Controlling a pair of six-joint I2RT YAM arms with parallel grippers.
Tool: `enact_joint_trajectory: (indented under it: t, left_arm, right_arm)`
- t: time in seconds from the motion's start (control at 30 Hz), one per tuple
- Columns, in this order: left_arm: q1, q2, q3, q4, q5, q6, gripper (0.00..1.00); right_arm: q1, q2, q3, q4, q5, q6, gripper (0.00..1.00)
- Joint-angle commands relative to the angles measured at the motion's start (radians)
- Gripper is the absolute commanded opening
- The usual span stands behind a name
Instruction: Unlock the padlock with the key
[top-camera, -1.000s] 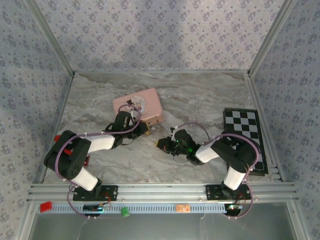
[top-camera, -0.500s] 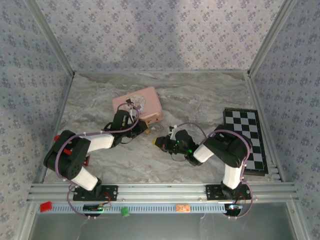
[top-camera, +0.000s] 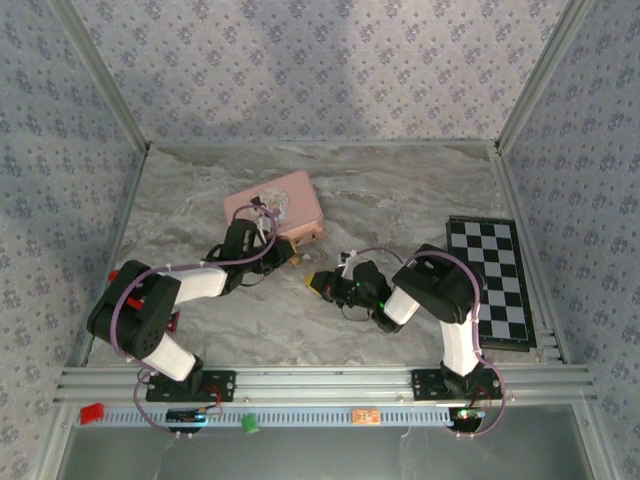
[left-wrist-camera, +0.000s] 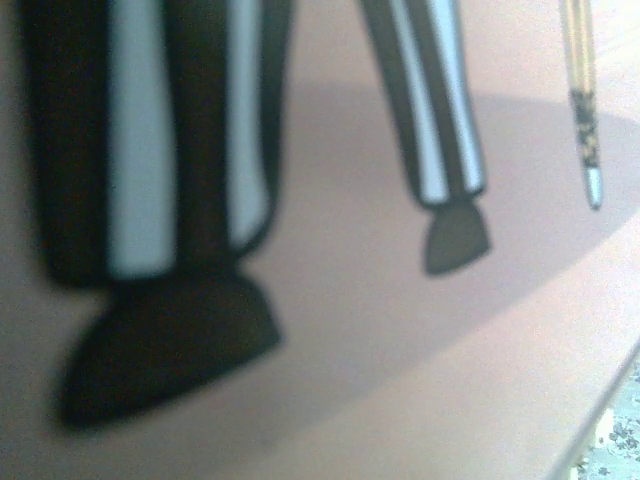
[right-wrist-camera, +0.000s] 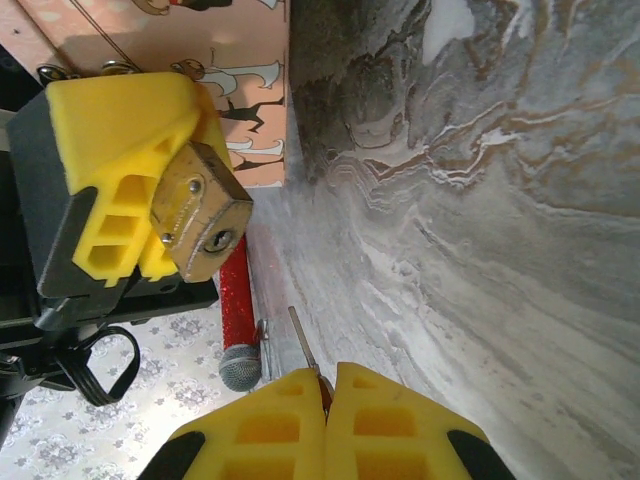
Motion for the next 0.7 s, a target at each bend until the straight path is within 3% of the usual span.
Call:
enact_joint_trajectory:
  t: [0.0,0.67]
  left_arm:
    - [0.021,0.008,-0.018,-0.031,0.073,-0.121,0.09]
    - [0.024,-0.011,-0.035,-0.028,0.079,-0.137,0.08]
  right_arm:
    - [-0.004,0.012,0.002,0.069,-0.007,0.014,0.00]
    - [-0.043,0.012,0.060,0.070,-0.048,0.057,0.00]
